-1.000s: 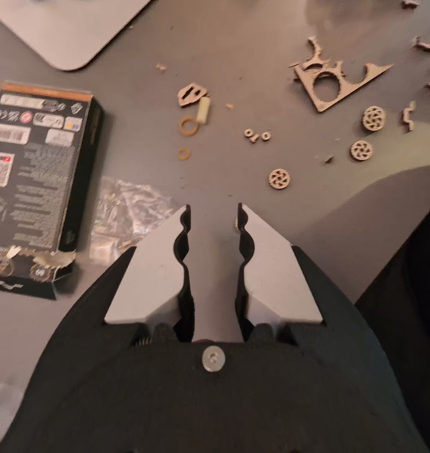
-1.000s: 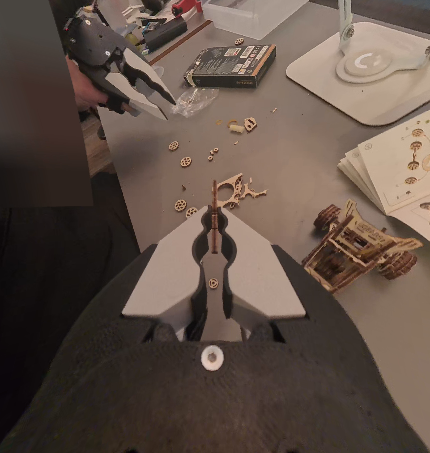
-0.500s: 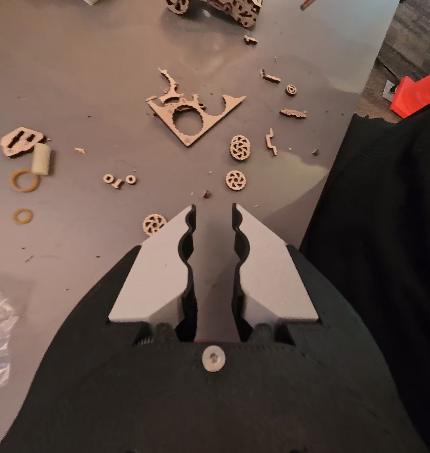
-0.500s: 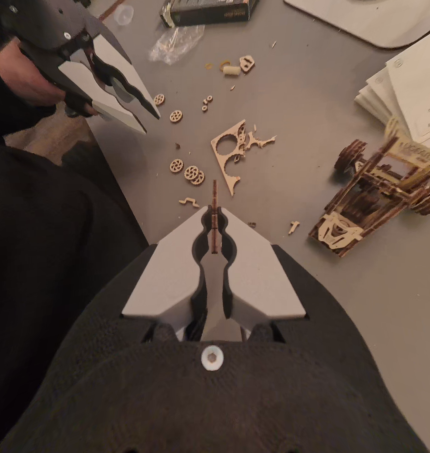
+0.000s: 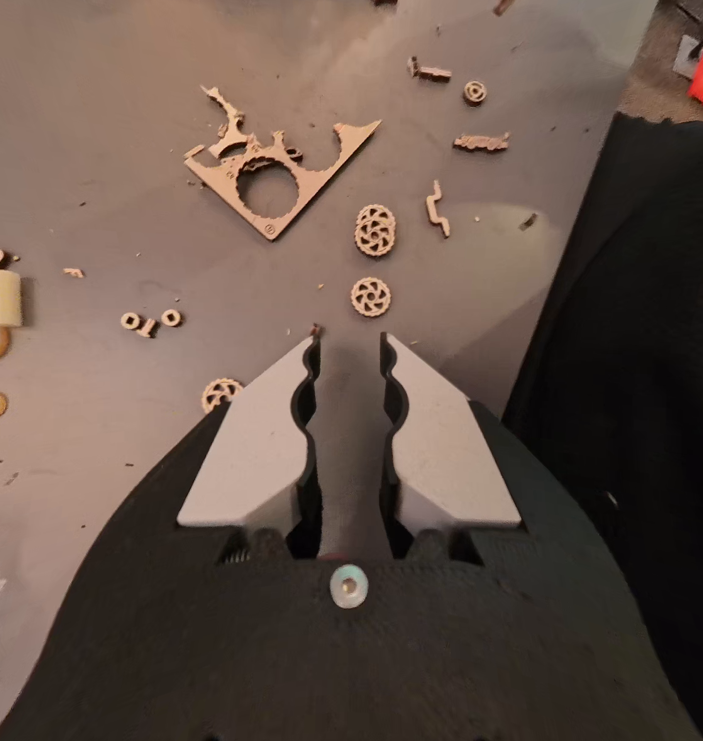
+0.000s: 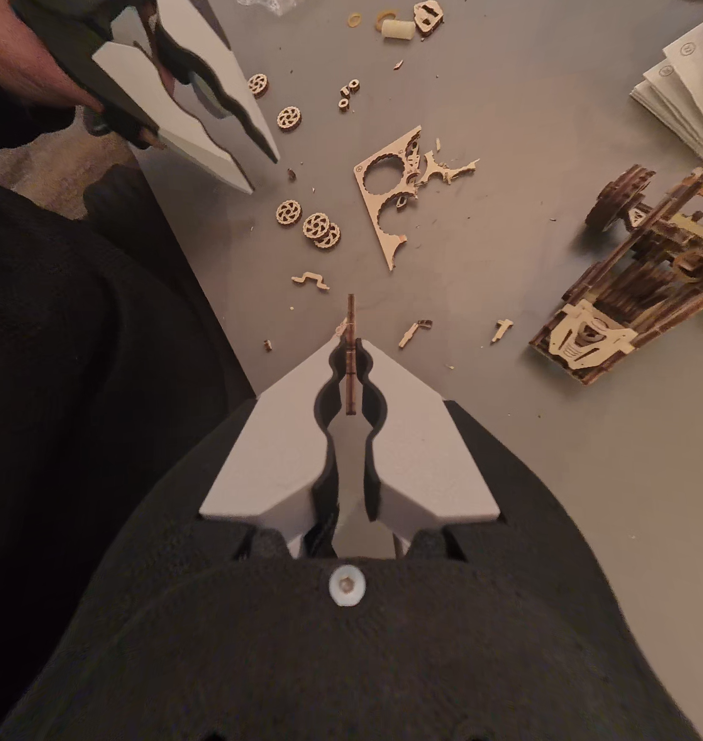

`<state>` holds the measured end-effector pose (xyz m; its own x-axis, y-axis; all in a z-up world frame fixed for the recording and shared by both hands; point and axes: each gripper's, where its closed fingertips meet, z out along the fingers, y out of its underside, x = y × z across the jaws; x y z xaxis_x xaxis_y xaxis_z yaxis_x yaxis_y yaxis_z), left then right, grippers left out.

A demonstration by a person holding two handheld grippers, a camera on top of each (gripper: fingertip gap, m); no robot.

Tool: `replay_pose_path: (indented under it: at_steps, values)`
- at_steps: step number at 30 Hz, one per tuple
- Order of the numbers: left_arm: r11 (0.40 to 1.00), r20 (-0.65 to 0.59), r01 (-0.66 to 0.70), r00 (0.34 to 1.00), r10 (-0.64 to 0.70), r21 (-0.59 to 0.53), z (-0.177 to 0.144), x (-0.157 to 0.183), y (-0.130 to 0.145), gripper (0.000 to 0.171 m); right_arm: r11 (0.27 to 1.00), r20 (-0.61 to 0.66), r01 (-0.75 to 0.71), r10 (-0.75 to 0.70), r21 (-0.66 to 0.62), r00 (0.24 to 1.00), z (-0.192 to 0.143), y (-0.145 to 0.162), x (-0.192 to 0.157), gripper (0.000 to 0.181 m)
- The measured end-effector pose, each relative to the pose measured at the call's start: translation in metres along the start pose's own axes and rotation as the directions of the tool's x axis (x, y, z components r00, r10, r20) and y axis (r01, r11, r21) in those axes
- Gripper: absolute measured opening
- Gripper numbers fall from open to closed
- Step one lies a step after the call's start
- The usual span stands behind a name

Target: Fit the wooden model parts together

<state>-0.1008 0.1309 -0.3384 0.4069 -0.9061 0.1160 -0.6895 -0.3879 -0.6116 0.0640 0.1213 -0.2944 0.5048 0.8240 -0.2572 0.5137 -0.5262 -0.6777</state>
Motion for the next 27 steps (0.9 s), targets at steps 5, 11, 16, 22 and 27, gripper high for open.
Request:
replay_pose_path:
  at_steps: [5,11,16,22,27]
  values:
    - [1.000,0.079,-0.005,0.997,0.007,-0.031,-0.001,-0.018,0.009,0.029,1.000,0.031,0.017,-0.017,0.016,0.999,0.002,0.001,-0.007,0.001]
    - [1.000,0.126,0.010,0.992,-0.009,-0.007,-0.007,-0.032,0.006,0.029,0.999,0.076,0.017,-0.019,0.033,0.997,0.005,0.000,-0.014,0.001]
    - [0.999,0.106,-0.034,0.994,0.034,-0.002,0.003,-0.022,0.000,0.017,0.999,0.099,0.025,-0.029,0.035,0.995,0.009,-0.002,-0.019,0.001]
    - [0.997,0.096,0.064,0.993,-0.067,0.034,0.009,-0.032,-0.005,0.003,0.999,0.101,0.022,-0.027,0.044,0.995,0.008,-0.004,-0.019,0.000]
    - [0.989,0.153,0.137,0.978,-0.144,0.060,0.004,-0.051,-0.003,0.005,0.999,0.109,0.016,-0.021,0.050,0.994,0.008,-0.005,-0.020,0.001]
